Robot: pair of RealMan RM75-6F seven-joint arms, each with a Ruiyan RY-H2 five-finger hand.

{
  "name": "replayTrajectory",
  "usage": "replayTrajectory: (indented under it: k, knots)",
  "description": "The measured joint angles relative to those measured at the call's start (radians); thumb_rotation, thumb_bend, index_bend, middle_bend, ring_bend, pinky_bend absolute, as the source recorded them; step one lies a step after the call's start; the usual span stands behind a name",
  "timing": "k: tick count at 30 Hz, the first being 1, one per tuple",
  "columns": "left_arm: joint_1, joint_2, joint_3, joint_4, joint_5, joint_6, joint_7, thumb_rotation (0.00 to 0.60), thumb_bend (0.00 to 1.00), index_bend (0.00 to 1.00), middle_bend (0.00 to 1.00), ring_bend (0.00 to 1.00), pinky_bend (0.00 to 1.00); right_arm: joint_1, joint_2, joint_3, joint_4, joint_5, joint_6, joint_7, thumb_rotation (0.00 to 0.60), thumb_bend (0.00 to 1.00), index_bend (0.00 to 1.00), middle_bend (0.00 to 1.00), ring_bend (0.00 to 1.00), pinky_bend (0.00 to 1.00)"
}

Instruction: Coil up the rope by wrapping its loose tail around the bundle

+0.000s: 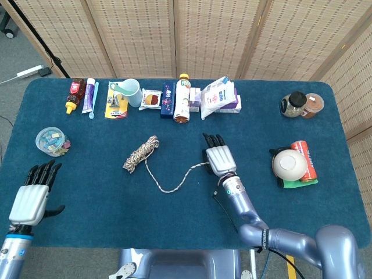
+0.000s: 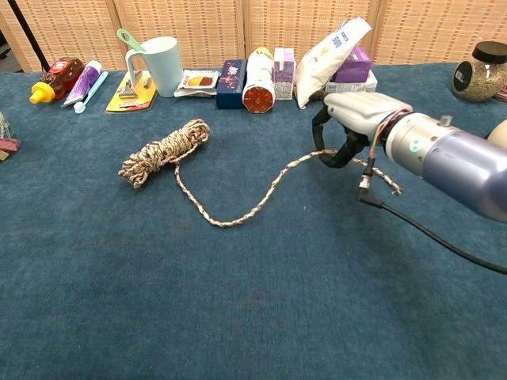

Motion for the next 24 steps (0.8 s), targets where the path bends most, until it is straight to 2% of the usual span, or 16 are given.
replayTrajectory:
  k: [7,12,18,24]
  knots:
    - [-0.126,-0.037,-0.080,-0.003,-0.107,-0.148,0.008,0.600,0.10,0.00,0.00,0.00,0.00,-0.041,0.099,-0.012,-0.109,-0.019,0.038,-0.002,0.600,0.53,0.65,0.00,0.00,0.00]
    - [-0.218,-0.124,-0.151,0.036,-0.201,-0.212,0.001,0.600,0.10,0.00,0.00,0.00,0.00,-0.076,0.149,-0.021,-0.166,-0.035,0.070,0.019,0.600,0.53,0.67,0.00,0.00,0.00]
    - [-0.315,-0.255,-0.223,0.108,-0.336,-0.220,0.070,0.600,0.10,0.00,0.00,0.00,0.00,-0.090,0.177,-0.023,-0.188,-0.049,0.090,0.032,0.600,0.53,0.67,0.00,0.00,0.00]
    - [-0.398,-0.352,-0.244,0.190,-0.462,-0.222,0.205,0.600,0.10,0.00,0.00,0.00,0.00,-0.095,0.192,-0.016,-0.191,-0.052,0.107,0.031,0.600,0.53,0.68,0.00,0.00,0.00]
